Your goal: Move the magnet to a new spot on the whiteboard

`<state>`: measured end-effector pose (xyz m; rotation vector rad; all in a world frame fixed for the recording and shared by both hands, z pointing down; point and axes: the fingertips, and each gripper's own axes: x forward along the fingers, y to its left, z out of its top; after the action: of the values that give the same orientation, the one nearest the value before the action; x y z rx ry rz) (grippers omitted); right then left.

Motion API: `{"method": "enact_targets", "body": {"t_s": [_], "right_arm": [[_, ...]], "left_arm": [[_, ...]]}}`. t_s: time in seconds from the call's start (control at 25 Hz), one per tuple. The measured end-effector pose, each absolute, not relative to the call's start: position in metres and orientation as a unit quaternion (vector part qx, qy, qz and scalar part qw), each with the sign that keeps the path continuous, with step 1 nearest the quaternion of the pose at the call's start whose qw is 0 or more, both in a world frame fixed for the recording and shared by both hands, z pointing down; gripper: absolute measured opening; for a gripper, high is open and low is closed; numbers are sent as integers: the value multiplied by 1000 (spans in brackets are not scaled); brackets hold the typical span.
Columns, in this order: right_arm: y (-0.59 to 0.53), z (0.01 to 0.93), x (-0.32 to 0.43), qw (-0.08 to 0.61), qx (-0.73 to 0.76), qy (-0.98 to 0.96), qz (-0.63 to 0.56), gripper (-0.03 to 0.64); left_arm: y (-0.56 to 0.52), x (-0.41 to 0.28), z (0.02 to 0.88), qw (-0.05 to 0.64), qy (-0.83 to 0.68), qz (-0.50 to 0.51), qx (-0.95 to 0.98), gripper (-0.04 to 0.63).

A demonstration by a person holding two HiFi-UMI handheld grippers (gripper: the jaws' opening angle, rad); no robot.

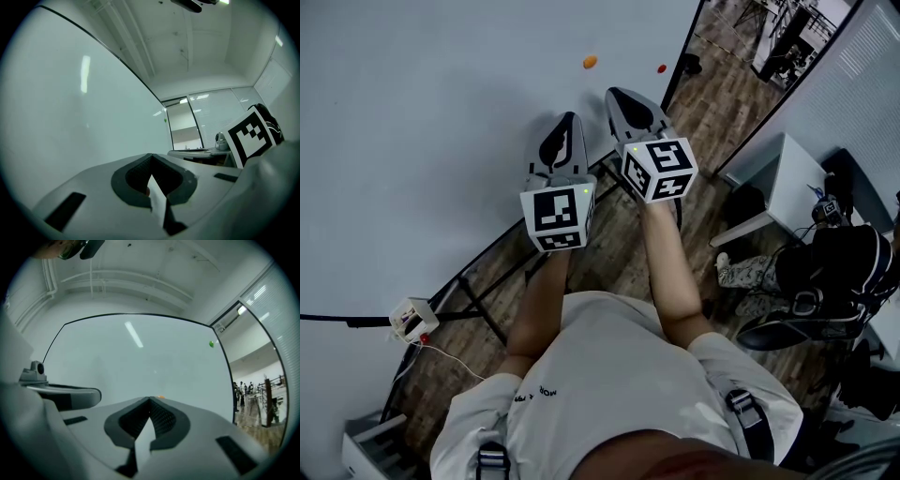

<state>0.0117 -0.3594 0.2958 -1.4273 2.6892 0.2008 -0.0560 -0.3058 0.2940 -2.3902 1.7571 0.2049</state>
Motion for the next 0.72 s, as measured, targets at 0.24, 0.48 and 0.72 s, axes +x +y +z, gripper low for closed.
{"method": "enact_targets", "body": {"t_s": [0.24, 0.48, 0.72], "right_arm": [[-346, 295, 13, 55, -468, 880, 65, 14], [-336, 300, 14, 62, -469, 879, 58, 14], [-328, 303, 12, 60, -466, 881, 56, 14]], "left_arm": [[-302, -53, 293, 87, 586, 68, -802, 3], [-300, -52, 293, 86, 586, 69, -803, 3], [-299, -49, 293, 85, 585, 69, -804, 3]]}}
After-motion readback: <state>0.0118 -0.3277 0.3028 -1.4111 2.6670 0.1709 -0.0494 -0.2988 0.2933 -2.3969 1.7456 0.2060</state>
